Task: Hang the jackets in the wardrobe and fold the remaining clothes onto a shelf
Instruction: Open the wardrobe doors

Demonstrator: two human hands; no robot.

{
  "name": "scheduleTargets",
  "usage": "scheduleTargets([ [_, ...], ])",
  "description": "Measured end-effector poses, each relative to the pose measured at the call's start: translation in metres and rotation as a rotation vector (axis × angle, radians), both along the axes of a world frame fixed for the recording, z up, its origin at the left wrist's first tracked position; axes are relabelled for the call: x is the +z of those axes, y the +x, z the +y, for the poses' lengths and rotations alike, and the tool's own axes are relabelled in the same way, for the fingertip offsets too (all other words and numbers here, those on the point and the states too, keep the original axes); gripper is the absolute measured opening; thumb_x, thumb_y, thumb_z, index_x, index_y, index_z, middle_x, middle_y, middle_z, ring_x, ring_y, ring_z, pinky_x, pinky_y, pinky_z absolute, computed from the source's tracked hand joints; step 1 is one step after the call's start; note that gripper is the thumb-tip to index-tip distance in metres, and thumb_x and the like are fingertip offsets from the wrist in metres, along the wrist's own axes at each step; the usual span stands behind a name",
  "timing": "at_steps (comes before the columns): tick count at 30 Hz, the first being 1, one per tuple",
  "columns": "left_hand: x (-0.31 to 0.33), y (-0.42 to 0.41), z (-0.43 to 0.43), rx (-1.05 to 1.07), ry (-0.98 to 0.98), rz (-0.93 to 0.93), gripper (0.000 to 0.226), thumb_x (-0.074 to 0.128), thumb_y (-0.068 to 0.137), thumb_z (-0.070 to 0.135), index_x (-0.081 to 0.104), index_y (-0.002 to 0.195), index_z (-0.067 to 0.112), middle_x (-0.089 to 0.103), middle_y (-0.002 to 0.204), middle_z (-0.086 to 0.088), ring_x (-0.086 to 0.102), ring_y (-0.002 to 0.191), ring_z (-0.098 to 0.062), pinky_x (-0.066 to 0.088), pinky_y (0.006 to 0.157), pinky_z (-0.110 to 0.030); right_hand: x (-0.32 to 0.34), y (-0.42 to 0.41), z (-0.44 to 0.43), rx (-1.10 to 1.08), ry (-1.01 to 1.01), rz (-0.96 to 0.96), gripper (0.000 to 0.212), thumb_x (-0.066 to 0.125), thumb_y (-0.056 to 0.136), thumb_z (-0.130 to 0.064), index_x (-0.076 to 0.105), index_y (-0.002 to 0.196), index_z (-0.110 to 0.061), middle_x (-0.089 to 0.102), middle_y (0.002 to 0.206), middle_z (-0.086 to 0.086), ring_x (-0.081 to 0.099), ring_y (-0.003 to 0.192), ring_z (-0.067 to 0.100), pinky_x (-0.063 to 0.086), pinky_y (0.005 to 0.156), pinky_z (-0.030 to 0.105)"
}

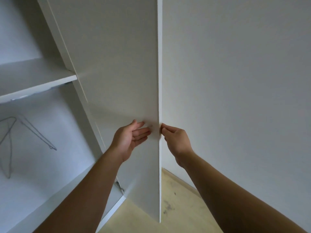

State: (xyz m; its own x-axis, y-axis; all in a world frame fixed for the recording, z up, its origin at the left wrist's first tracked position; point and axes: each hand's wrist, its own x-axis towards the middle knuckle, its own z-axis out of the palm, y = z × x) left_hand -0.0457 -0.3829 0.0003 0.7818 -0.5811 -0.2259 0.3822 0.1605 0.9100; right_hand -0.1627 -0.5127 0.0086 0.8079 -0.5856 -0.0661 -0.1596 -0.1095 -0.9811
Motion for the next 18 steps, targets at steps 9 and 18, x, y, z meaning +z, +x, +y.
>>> scheduleTargets([
  [9,0.001,-0.014,0.027,0.053,0.028,-0.002,0.040,0.041,0.109,0.034,0.063,0.126,0.006,0.074,0.115,-0.016,0.072,0.108,-0.025,0.052,0.102,-0.038,-0.003,-0.005,0.051,-0.085,-0.149,0.021,0.045,0.046,0.103,-0.033,0.054,0.145,-0.022,0.061,0.137,-0.011,0.057,0.123,0.010,0.036,0.098,0.017],
  [18,-0.018,-0.037,0.163,0.442,0.222,-0.002,0.038,0.045,0.108,0.030,0.067,0.120,0.001,0.076,0.108,-0.015,0.073,0.103,-0.026,0.054,0.101,-0.040,-0.019,0.018,0.157,0.253,-0.077,0.059,0.038,0.046,0.104,-0.036,0.064,0.131,-0.016,0.071,0.117,-0.003,0.066,0.099,0.014,0.050,0.093,0.020],
])
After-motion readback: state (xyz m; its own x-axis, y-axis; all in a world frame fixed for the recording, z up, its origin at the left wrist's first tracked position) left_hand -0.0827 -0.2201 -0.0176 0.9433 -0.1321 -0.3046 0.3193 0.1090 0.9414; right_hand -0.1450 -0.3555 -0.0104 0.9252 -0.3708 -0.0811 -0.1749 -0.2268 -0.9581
